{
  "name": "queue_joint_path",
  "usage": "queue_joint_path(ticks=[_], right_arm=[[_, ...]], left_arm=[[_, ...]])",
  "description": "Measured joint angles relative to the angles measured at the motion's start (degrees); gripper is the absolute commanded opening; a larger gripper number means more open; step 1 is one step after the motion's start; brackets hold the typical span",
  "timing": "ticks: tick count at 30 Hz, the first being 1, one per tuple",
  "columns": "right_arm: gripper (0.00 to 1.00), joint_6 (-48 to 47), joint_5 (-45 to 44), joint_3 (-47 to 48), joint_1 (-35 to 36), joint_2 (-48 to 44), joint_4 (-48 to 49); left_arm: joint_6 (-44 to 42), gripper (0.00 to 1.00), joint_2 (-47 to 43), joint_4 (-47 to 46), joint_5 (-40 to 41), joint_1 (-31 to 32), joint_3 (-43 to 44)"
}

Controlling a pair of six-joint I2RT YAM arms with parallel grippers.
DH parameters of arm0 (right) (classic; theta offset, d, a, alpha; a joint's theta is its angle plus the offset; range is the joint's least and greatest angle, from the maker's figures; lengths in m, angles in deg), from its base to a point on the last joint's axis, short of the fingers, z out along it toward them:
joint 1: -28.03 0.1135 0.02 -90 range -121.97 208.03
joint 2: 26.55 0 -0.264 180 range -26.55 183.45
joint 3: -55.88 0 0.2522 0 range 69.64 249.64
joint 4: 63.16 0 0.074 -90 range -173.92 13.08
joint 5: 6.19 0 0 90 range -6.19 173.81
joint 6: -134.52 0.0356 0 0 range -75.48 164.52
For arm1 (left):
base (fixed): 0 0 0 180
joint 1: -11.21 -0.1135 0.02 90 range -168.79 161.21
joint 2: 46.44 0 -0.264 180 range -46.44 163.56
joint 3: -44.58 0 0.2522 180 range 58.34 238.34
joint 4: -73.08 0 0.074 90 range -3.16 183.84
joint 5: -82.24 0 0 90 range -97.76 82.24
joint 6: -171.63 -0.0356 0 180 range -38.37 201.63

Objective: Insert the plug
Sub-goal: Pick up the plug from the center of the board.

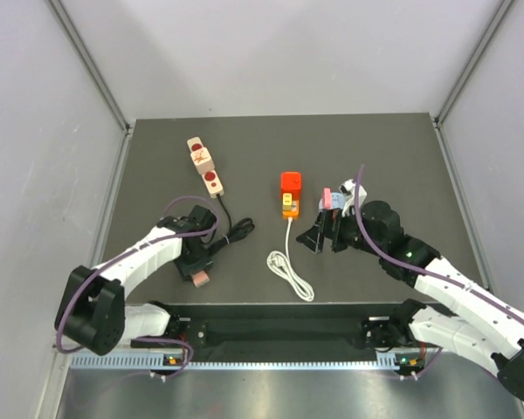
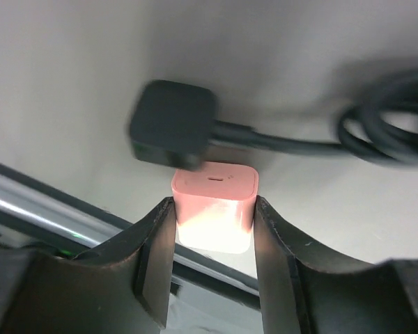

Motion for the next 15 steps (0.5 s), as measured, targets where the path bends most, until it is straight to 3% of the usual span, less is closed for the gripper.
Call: queue_joint_path(ticks=[8, 15], right_arm=[[1.00, 3.54, -0.63, -2.14, 2.95, 5.31, 8.76], [1.00, 0.37, 6.36, -1.68, 4.02, 8.33, 15.54]], left_arm=[[-1.97, 0.00, -9.81, -3.10, -7.08, 0.81, 9.92], [-13.84, 0.00, -15.32, -16.31, -21.62, 1.07, 13.38]])
